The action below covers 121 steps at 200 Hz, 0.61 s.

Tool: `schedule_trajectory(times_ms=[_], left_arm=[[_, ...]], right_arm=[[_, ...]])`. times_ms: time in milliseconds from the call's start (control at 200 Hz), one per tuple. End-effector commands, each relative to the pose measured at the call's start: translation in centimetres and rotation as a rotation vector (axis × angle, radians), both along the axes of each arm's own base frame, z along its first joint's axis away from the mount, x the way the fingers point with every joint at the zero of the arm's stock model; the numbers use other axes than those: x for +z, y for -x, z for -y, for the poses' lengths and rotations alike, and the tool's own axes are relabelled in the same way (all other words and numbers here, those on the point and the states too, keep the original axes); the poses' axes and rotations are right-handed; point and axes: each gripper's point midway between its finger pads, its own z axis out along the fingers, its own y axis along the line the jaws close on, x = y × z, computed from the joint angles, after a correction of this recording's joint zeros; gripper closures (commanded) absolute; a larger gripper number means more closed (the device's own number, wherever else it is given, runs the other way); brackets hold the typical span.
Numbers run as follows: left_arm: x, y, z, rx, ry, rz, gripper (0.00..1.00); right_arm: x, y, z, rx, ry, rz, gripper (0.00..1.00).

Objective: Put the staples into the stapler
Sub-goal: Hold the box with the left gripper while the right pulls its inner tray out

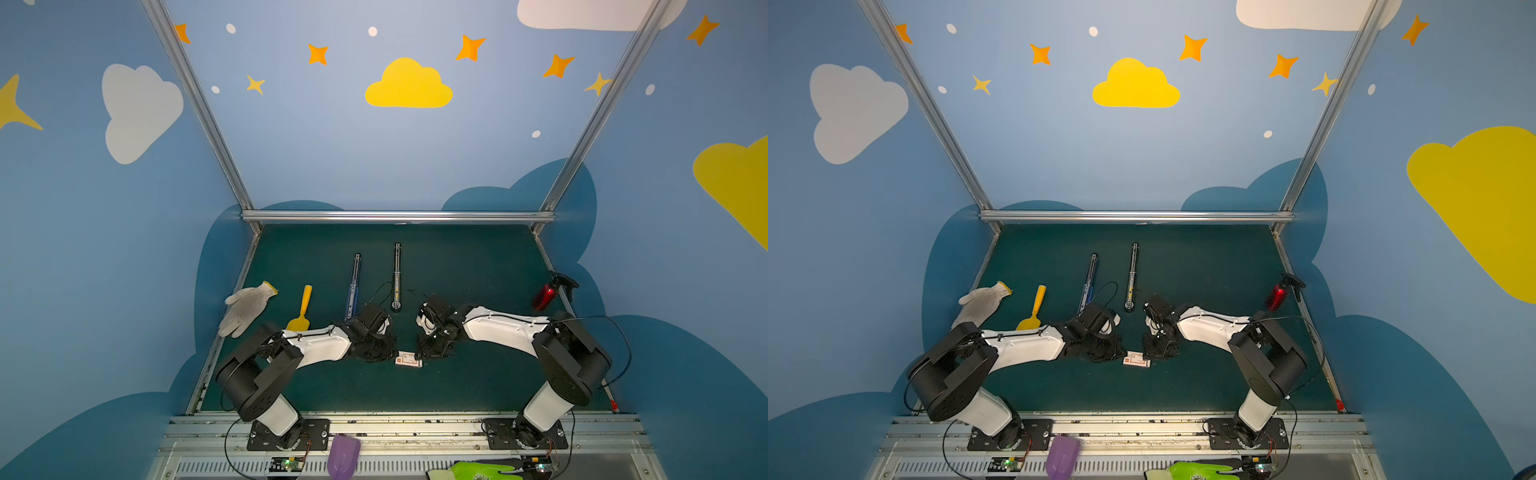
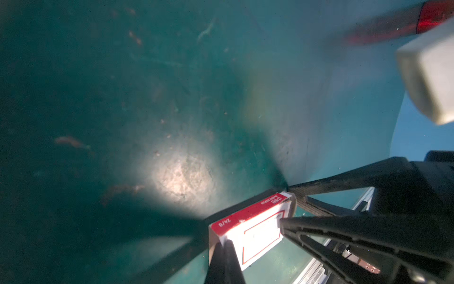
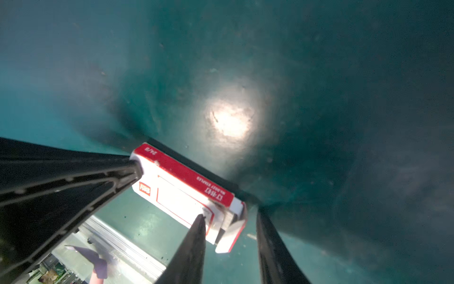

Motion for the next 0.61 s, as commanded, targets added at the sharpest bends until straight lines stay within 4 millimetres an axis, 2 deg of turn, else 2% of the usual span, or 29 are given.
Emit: schedule_trajectory(times_ms=[0,230,426,601], left_arm=[[0.0,-0.1,-0.5,0.017,-0.006,0.010,0.96],[0.2,-0.1,-0.6,0.021,-0.002,0.014,0.96],[0.4,-0.1,-0.4,0.015,0.010,0.013,0.96],[0.5,-0.1,-0.5,0.015,0.008,0.014,0.96]], right_arm=[[-0.1,0.3,0.9,-0.007,0.056,-0.007,0.69],[-0.2,1.0,2.2,-0.022,0.067,-0.001,0.84],[0.0,0.9,1.9,-0.017,0.048,0.002,1.00],[0.0,0.9,1.9,-0.015,0.047,0.002,1.00]])
